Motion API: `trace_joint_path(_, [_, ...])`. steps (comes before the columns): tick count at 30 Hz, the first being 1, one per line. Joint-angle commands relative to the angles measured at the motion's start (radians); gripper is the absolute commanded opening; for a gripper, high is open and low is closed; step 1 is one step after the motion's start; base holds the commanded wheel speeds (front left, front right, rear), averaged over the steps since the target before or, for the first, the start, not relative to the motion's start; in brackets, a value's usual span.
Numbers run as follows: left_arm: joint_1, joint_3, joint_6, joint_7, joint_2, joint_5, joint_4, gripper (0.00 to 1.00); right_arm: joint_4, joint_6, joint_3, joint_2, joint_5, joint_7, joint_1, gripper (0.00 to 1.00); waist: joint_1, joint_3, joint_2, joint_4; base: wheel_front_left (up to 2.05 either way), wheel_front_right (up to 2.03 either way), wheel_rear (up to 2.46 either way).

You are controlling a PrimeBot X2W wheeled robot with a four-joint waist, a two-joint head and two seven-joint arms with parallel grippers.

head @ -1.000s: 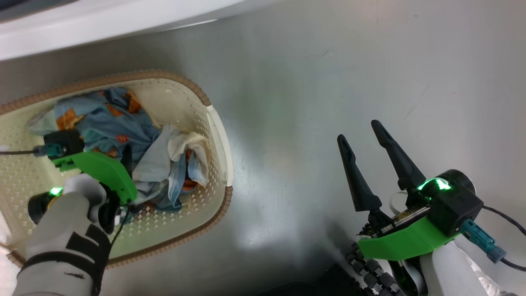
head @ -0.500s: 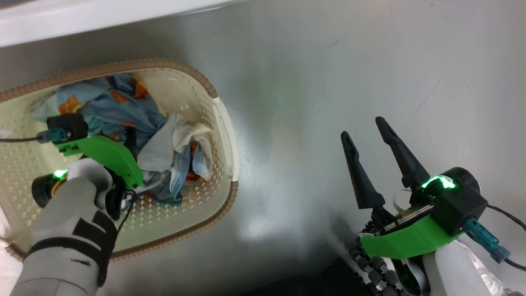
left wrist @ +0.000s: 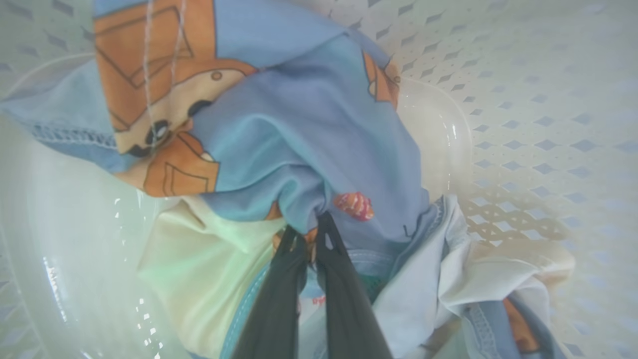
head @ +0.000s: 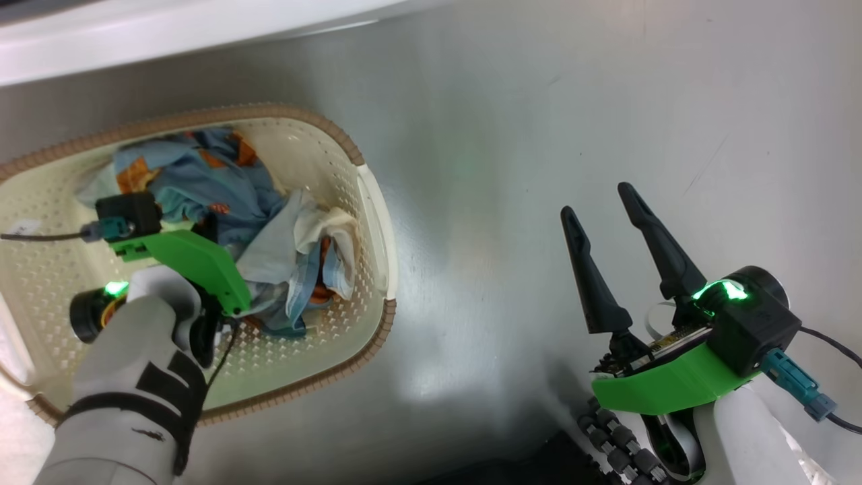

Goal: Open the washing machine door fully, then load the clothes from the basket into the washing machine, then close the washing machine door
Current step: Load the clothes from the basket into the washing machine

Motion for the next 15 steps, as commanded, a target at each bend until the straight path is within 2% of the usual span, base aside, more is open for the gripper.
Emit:
trace_joint_path(1, [0.055,0.005,-0.002,-0.012,0.015,-0.014,-0.01,0.0,-0.007,0.003,0.023,-0.002,0.007,-0.005,0.026,1.0,-0.0001,-0.025,0.0,0.006,0.0,0.0,0.0])
trace_joint_path(15, [0.238,-0.072,-0.002,-0.085,0.017,-0.088,-0.143,0.0,0.042,0.003,0.024,-0.002,0.04,-0.005,0.03,1.0,-0.0001,-0.235,0.0,0.05,0.0,0.0,0.0])
